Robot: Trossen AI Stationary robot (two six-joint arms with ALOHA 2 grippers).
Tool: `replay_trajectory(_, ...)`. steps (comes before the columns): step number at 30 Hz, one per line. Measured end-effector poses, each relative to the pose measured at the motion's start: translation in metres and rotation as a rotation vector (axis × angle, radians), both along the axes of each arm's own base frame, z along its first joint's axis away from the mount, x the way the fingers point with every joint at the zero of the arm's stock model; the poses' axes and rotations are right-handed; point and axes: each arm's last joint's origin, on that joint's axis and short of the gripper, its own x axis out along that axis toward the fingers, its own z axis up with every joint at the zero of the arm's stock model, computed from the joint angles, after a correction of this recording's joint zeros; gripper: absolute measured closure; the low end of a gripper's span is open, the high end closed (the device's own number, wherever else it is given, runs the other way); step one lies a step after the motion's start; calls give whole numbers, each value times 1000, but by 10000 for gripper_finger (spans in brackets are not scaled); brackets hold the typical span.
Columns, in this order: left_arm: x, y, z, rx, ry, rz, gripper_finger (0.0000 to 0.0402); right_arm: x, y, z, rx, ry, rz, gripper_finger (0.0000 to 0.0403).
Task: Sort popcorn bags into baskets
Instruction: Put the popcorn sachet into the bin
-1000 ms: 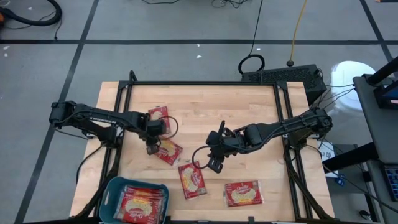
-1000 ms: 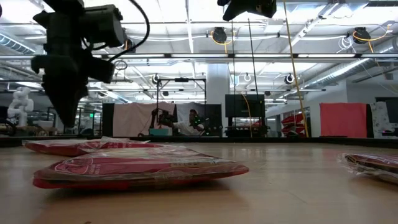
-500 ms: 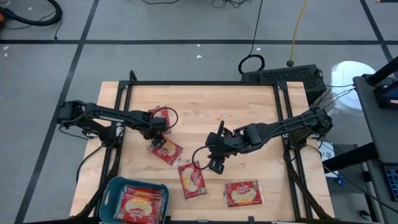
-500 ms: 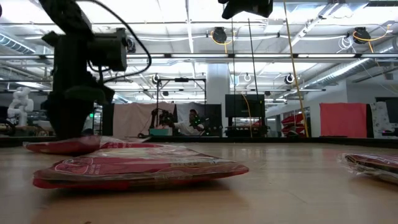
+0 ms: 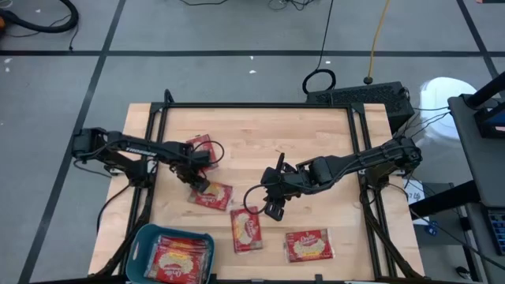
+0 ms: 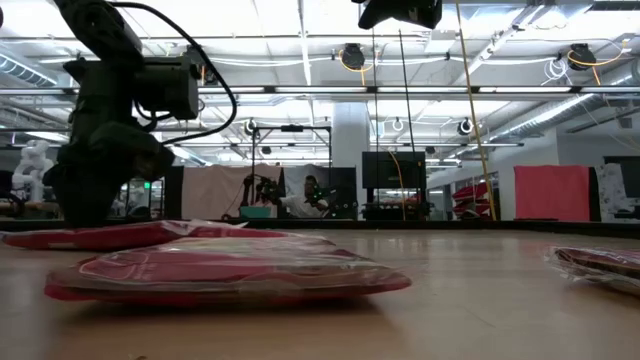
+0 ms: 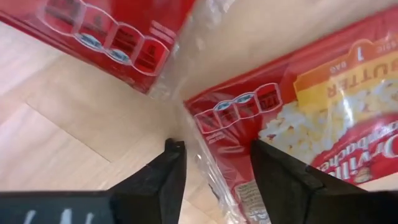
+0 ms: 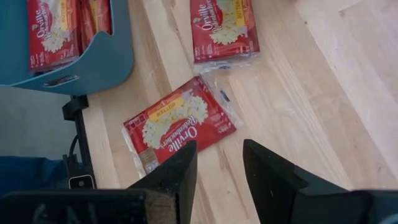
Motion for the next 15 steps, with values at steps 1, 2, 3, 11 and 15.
replay_trajectory(1, 0, -1, 0, 14, 0, -6, 223, 0, 0, 0, 0, 0, 0, 280)
replay_trajectory(2, 1, -2, 0, 20, 0, -7, 223, 0, 0, 0, 0, 0, 0, 280)
replay_trajectory(3, 1, -3, 0, 15, 2, 2, 222, 0, 0, 0, 0, 0, 0, 280)
replay_trajectory(11, -1, -14, 2, -26, 37, 56, 190, 0, 0, 0, -13, -2, 13, 280)
replay_trajectory(15, 9, -17, -3, -13, -52, 68, 180, 1, -4, 0, -35, -5, 31, 280)
